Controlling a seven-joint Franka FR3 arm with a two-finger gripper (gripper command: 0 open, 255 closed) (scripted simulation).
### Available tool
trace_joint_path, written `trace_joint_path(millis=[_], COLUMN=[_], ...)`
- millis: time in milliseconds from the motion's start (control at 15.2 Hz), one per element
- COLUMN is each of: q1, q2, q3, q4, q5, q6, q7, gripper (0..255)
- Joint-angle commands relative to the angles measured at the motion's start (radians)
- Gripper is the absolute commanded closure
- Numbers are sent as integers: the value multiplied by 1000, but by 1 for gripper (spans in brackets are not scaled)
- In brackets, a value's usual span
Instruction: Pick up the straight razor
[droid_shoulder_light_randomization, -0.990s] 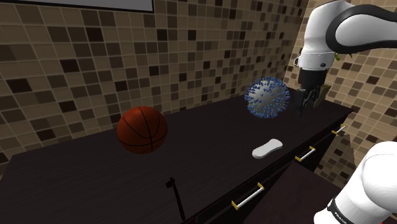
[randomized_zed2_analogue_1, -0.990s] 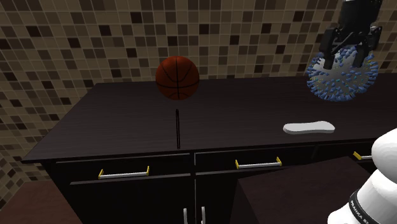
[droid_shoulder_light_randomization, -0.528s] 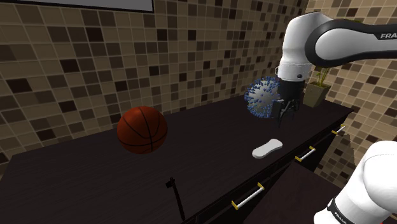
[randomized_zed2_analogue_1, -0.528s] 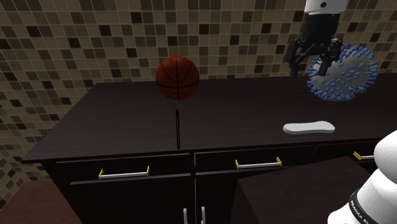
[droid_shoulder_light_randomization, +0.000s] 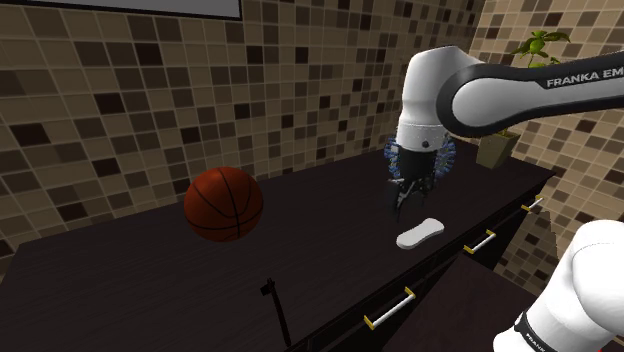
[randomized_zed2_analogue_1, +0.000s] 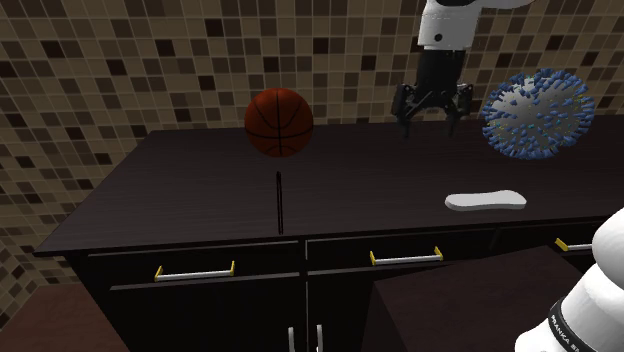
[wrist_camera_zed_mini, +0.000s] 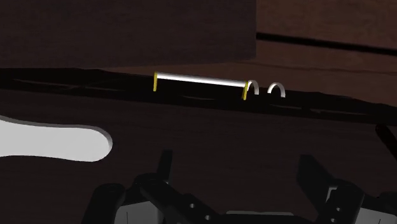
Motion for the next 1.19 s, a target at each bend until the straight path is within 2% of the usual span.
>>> trace_joint_path(millis=[0, 330, 594, 1122], q1=[12, 33, 46, 90], q2=[54, 205, 338, 627], q3=[32, 110, 168, 248], q4=[20, 90, 167, 376], q5=[19, 40, 29, -73], q6=[45, 154, 230, 339], q7=[34, 120, 196, 370], gripper=[0, 0, 0, 0])
